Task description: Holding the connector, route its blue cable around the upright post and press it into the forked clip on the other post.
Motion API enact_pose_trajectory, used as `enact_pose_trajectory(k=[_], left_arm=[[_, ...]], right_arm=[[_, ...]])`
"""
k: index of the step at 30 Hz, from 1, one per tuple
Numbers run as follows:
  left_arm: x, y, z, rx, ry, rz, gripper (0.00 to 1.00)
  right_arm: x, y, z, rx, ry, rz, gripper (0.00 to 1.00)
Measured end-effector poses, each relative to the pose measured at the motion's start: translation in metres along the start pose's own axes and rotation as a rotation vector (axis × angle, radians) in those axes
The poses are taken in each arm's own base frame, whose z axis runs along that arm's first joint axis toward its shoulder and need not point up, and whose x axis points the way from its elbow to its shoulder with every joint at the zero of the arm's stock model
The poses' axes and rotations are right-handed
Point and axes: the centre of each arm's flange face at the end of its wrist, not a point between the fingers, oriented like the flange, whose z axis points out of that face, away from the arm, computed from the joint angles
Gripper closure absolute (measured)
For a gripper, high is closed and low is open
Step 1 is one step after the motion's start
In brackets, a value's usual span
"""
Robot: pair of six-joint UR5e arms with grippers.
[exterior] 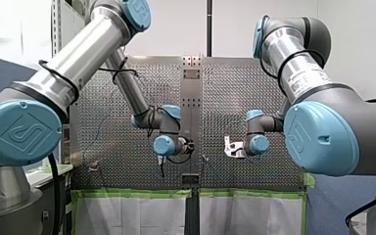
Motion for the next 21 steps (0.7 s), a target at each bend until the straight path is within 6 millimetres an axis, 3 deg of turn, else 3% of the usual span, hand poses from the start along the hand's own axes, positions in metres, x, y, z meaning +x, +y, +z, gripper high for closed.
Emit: enact_pose_trajectory(k=[11, 21], left_arm=[[-0.014, 0.007, -0.049, -0.105, 0.054, -0.019, 0.0], [-0.034, 0.01, -0.079, -0.128, 0.004, 0.049, 0.0]], right_arm=[[0.0, 0.0, -0.001, 0.001, -0.006, 0.002, 1.0], [0.001, -0.001, 0.0, 0.002, 0.0, 0.0, 1.0]])
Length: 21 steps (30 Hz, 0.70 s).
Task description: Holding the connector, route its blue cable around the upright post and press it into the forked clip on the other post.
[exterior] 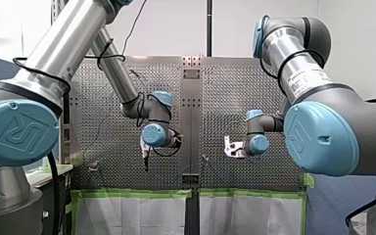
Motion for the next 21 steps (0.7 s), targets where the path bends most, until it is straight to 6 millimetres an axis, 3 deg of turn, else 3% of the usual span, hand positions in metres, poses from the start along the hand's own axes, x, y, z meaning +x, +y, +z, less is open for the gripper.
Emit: enact_pose_trajectory(k=[21], left_arm=[[-0.031, 0.008, -0.053, 0.068, -0.1, -0.085, 0.0]], right_arm=[[0.0, -0.006, -0.001, 0.009, -0.002, -0.002, 1.0]])
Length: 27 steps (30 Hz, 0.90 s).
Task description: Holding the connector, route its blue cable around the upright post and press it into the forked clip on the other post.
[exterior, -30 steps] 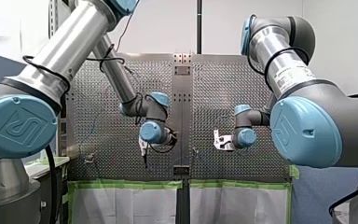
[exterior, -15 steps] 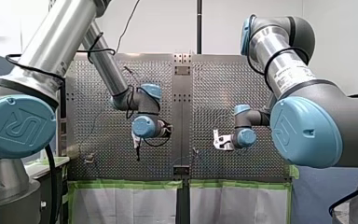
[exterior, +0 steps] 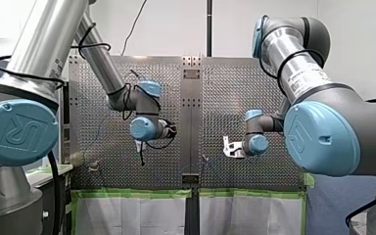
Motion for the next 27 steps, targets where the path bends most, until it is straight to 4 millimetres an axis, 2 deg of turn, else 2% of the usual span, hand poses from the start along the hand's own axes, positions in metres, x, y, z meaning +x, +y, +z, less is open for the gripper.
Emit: enact_pose_trajectory(k=[17, 27], left_arm=[[-0.026, 0.005, -0.04, 0.071, -0.093, -0.086, 0.0], [-0.025, 0.02, -0.073, 0.036, -0.068, -0.064, 0.0]], right_arm=[[-0.001, -0.002, -0.001, 0.003, -0.005, 0.0, 1.0], [-0.001, -0.002, -0.001, 0.003, -0.008, 0.001, 1.0]])
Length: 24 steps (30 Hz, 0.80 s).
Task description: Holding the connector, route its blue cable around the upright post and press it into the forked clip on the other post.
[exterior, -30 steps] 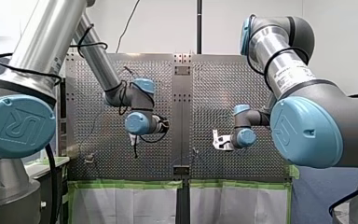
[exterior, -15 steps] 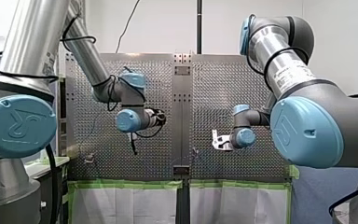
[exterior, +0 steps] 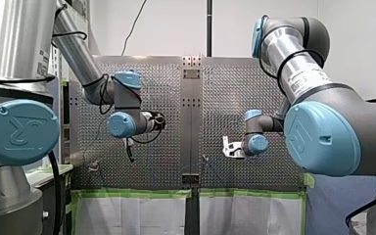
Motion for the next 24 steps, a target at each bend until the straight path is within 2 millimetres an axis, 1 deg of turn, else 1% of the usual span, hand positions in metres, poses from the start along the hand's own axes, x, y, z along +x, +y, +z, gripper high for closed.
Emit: enact_pose_trajectory(k=[5, 11, 14, 17, 20, 24], left_arm=[[0.02, 0.013, -0.02, -0.021, 0.066, 0.032, 0.0], [0.033, 0.023, -0.04, -0.038, 0.112, 0.049, 0.0], [0.035, 0.025, -0.044, -0.038, 0.117, 0.049, 0.0], [0.036, 0.025, -0.045, -0.038, 0.118, 0.049, 0.0], [0.036, 0.025, -0.045, -0.038, 0.119, 0.048, 0.0], [0.036, 0.025, -0.045, -0.038, 0.119, 0.047, 0.0]], right_arm=[[0.001, 0.0, 0.001, 0.0, 0.003, 0.0, 1.0], [0.003, 0.003, 0.001, -0.004, -0.001, 0.0, 1.0], [0.002, 0.008, 0.0, -0.019, -0.015, 0.001, 1.0], [0.006, 0.014, -0.001, -0.043, -0.018, -0.002, 1.0], [0.015, 0.019, -0.003, -0.069, -0.014, -0.005, 1.0], [0.034, 0.025, -0.008, -0.106, -0.001, 0.0, 1.0]])
